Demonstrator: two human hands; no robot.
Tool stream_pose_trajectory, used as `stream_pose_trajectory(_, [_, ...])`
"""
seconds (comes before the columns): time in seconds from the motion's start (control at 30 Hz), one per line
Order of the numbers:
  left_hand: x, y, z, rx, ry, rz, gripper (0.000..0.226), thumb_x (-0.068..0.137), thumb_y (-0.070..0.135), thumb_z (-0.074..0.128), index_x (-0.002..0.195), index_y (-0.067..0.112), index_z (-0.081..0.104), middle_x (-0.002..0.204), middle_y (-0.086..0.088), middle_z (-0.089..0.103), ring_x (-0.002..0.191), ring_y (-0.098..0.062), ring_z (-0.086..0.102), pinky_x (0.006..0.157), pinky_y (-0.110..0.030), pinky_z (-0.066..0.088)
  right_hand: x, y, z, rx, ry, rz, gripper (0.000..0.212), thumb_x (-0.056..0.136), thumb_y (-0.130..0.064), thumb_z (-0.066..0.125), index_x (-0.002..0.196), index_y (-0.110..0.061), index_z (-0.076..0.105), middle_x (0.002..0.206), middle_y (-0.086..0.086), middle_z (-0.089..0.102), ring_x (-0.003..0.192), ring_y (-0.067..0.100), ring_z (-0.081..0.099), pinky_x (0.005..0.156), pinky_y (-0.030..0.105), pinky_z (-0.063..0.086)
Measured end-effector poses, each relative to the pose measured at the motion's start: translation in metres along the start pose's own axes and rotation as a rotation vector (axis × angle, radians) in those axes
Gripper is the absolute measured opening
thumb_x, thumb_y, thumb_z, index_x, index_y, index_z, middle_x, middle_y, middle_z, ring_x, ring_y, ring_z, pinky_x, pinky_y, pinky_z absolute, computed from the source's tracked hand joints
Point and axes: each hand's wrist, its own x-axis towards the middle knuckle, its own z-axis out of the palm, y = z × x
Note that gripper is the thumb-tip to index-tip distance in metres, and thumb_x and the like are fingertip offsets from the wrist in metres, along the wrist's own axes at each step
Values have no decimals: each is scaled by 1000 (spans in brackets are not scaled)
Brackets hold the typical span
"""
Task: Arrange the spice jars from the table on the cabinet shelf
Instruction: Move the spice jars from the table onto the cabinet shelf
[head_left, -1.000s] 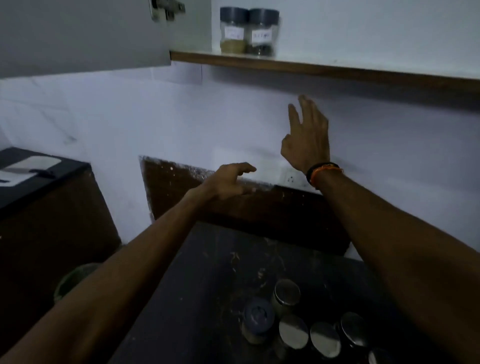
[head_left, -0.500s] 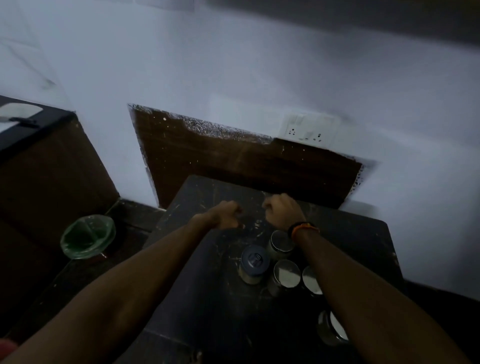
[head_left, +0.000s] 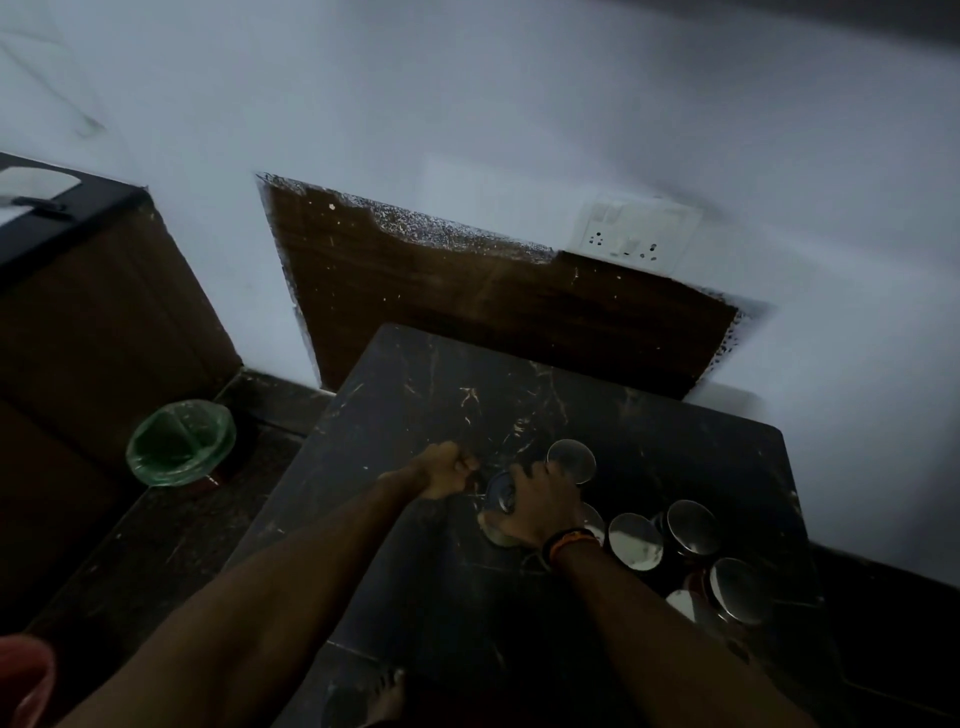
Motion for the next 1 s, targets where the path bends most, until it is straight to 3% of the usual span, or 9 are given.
stream_pose_trajectory(0.17, [-2,-9,5,-46,-6,-11,24,93,8,61,116,11,64,119,-11,68,115,-25,62,104,-42,49,2,-7,9,-42,-7,36,103,67,-87,52,144,-20,37,135,14,53,126,33,44,105,48,35])
stream_pose_trajectory(0.33, [-3,-16,5,-141,-9,-40,28,92,6,61,119,10,63,120,-12,67,113,-25,62,101,-43,51,4,-14,17,-18,61,96,90,67,-80,58,133,-22,45,128,12,59,121,32,48,103,46,35])
stream_pose_trajectory(0.5, [-5,-19,4,-386,42,-117,23,95,12,60,118,13,63,111,-6,65,92,-13,60,72,-27,51,10,-12,13,72,61,78,86,64,-77,57,129,-23,47,124,10,58,114,31,48,99,44,39])
stream_pose_trajectory(0.67, [-9,-23,4,-667,115,-158,15,98,30,59,105,17,65,90,-3,61,81,-14,60,74,-34,53,23,3,-39,500,-31,102,95,65,-60,79,145,-29,38,138,5,43,125,28,46,104,46,44])
stream_pose_trajectory(0.77, [-11,-17,7,-945,118,-199,39,95,51,56,113,18,67,111,-8,68,103,-25,65,86,-41,56,27,14,-80,718,37,38,91,62,-40,89,141,-28,46,134,4,49,119,23,53,100,41,50])
stream_pose_trajectory(0.83, [-10,-9,7,-1153,29,-171,52,93,61,53,119,19,68,121,-13,68,114,-32,64,94,-48,56,26,21,-104,829,79,-53,88,60,-32,92,138,-26,51,131,2,55,114,21,58,96,39,54])
stream_pose_trajectory(0.93, [-8,11,-1,-1455,-108,-80,58,91,60,53,127,16,65,130,-23,64,121,-41,60,104,-58,47,26,33,-135,967,84,-164,88,60,-23,93,138,-28,52,132,-3,56,115,16,60,92,33,56])
stream_pose_trajectory(1.0, [-8,27,-7,-1561,-147,1,61,90,55,57,133,13,61,134,-25,61,124,-42,58,105,-56,46,25,38,-152,1047,79,-210,87,62,-18,91,138,-31,51,132,-4,55,116,14,59,91,32,57])
